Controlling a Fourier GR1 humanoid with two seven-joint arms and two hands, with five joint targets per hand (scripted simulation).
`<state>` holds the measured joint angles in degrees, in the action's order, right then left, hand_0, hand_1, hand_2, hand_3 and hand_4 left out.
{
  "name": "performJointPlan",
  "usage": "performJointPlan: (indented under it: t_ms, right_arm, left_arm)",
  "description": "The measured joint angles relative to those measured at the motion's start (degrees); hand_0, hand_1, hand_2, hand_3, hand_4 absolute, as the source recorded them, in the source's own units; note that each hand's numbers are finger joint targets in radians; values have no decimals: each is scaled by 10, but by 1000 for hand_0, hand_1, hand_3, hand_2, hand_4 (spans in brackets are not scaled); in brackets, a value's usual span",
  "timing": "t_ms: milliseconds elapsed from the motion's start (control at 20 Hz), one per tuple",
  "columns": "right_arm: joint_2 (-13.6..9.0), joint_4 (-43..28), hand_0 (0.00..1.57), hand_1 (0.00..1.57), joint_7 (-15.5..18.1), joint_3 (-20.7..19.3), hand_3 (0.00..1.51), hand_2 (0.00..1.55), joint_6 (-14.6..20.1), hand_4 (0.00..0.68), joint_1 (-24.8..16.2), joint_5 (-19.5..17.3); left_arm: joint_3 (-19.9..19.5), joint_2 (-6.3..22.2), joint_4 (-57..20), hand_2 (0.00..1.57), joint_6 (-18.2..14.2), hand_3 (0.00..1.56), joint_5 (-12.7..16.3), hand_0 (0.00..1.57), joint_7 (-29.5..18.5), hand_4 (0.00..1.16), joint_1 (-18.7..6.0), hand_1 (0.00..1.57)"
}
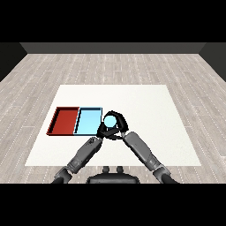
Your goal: Pick the blue can and put it in the blue box
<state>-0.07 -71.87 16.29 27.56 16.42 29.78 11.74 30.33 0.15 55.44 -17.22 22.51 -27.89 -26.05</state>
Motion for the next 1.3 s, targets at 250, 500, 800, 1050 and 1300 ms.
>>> performJointPlan:
  t_ms: [250, 500, 800, 1050, 1300]
  right_arm:
    - [-6, 2, 1460, 1460, -2, 30, 1398, 1467, 21, 593, 16, 15]
    - [-12, 25, 1457, 1457, 19, 60, 1394, 1462, 41, 595, 33, 36]
    - [-15, 14, 1442, 1442, 29, 70, 1393, 1451, 40, 604, 26, 39]
    - [-14, 30, 1438, 1438, 39, 68, 1393, 1453, 35, 591, 37, 58]
    - [-18, 22, 1430, 1430, 27, 70, 1395, 1457, 36, 574, 39, 70]
  left_arm:
    - [6, 13, -8, 480, -63, 327, -63, 322, 40, 181, -29, 322]
    - [22, 36, -12, 151, -98, 0, -125, 0, 67, 312, -34, 0]
    - [19, 27, 0, 969, -125, 849, -92, 950, 42, 691, -18, 950]
    - [4, 21, -9, 710, -121, 505, -79, 575, 30, 663, -22, 575]
    - [0, 18, 12, 1404, -112, 1281, -62, 1411, 34, 599, -8, 1411]
